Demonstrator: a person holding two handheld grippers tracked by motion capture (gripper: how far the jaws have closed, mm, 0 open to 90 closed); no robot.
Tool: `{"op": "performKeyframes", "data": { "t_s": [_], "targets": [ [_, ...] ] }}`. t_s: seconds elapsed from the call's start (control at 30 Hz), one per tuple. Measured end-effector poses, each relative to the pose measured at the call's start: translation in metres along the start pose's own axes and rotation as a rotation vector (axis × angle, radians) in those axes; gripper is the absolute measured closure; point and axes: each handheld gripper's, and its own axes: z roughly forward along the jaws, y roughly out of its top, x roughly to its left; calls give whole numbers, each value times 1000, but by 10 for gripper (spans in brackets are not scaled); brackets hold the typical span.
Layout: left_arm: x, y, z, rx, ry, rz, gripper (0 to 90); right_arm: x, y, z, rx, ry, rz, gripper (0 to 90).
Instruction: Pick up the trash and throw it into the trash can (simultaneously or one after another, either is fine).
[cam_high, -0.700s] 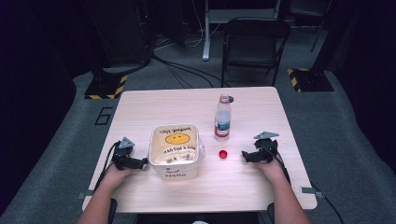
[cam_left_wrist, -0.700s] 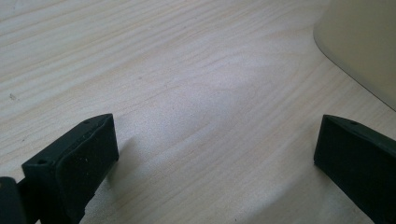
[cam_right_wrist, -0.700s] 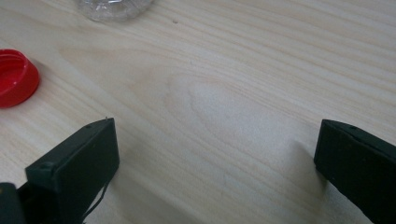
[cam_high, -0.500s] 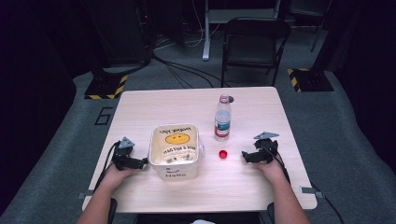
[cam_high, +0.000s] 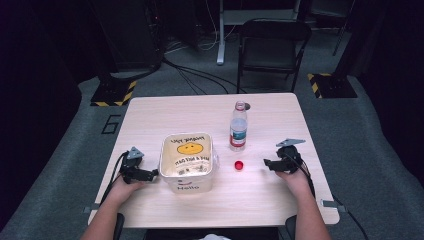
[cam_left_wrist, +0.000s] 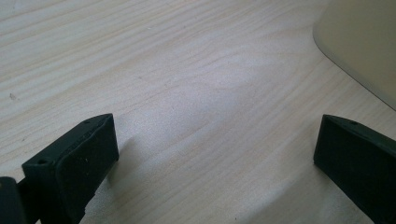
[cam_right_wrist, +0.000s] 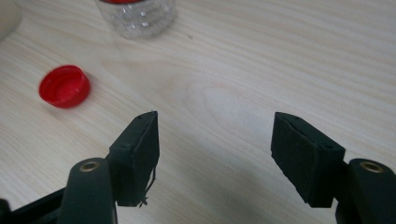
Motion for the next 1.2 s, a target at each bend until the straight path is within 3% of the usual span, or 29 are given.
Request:
{"op": "performKeyframes", "data": {
  "t_s": [0.13, 0.27, 0.4, 0.5, 0.67, 0.87, 1.03, 1.2],
  "targets": [
    [0, 0, 0, -2, 0, -3, 0, 7, 8, -6, -23, 6, -16, 281],
    [0, 0, 0, -2, 0, -3, 0, 12, 11, -12, -25, 42, -16, 271],
    [0, 0, 0, -2, 0, -3, 0, 11, 16, -23, -32, 71, 43, 276],
    [0, 0, 0, -2, 0, -3, 0, 12, 25, -34, -40, 57, 17, 270],
    [0, 0, 0, -2, 0, -2, 0, 14, 39, -40, -64, 65, 39, 246],
    [0, 0, 0, 4, 0, 6, 0, 28, 55, -41, -45, 45, -46, 195],
    [0, 0, 0, 4, -2, 4, 0, 34, 72, -37, -78, 35, -63, 146],
    [0, 0, 0, -1, 1, 3, 0, 38, 79, -27, -92, 76, -94, 134]
  ]
}}
